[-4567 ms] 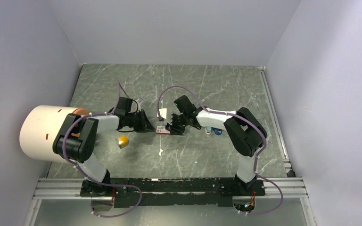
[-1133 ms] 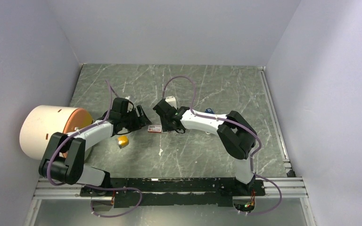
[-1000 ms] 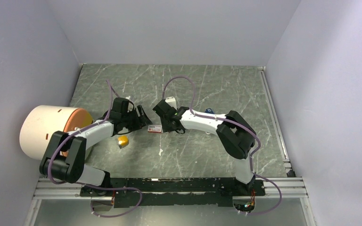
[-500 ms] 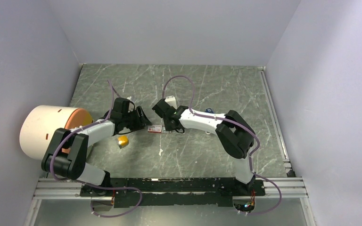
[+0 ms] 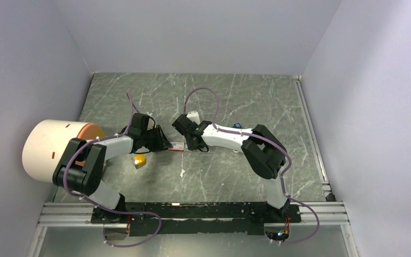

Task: Load the staples into the stapler

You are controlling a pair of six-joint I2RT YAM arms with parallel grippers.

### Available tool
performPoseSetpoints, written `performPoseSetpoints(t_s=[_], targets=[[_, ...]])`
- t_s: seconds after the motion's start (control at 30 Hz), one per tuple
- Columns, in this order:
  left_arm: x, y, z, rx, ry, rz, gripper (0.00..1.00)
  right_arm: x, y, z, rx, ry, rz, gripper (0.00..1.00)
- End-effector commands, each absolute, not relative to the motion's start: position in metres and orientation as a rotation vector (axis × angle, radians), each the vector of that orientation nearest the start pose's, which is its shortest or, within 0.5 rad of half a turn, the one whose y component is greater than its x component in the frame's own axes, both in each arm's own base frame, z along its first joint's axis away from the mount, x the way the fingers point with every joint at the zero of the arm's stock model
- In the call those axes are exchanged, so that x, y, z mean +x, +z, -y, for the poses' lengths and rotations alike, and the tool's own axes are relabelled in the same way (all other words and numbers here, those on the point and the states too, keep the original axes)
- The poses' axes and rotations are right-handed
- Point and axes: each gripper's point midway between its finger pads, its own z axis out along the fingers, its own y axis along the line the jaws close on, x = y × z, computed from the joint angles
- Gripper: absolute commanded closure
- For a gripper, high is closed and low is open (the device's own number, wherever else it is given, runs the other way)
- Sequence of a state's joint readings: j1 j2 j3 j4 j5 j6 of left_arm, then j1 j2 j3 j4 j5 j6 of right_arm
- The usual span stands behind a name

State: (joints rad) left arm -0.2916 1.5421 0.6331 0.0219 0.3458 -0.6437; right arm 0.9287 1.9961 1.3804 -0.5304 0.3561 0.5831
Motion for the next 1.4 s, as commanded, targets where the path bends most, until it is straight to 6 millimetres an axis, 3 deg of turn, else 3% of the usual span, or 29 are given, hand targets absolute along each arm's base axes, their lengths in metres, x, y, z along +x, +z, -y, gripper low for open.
performPoseSetpoints(t_s=[0.0, 0.4, 0.8, 1.1, 1.27, 1.37], targets=[[0.298, 0.027, 0.184, -0.241, -0.875, -2.525, 0.68, 0.298, 0.027, -0.324, -0.324, 0.019, -2.556, 0.89], [0.299, 0.025, 0.176, -0.240, -0.812, -2.529, 0.90, 0.300, 0.028, -0.315, -0.309, -0.002, -2.552, 0.93], [0.301, 0.028, 0.173, -0.240, -0.785, -2.520, 0.92, 0.302, 0.026, -0.286, -0.257, -0.024, -2.562, 0.95], [0.303, 0.033, 0.167, -0.253, -0.736, -2.520, 0.82, 0.299, 0.030, -0.265, -0.243, -0.025, -2.569, 0.92], [0.305, 0.040, 0.162, -0.247, -0.670, -2.511, 0.68, 0.294, 0.030, -0.250, -0.221, -0.038, -2.583, 0.72], [0.304, 0.047, 0.162, -0.229, -0.613, -2.505, 0.56, 0.297, 0.043, -0.251, -0.226, 0.043, -2.555, 0.64]])
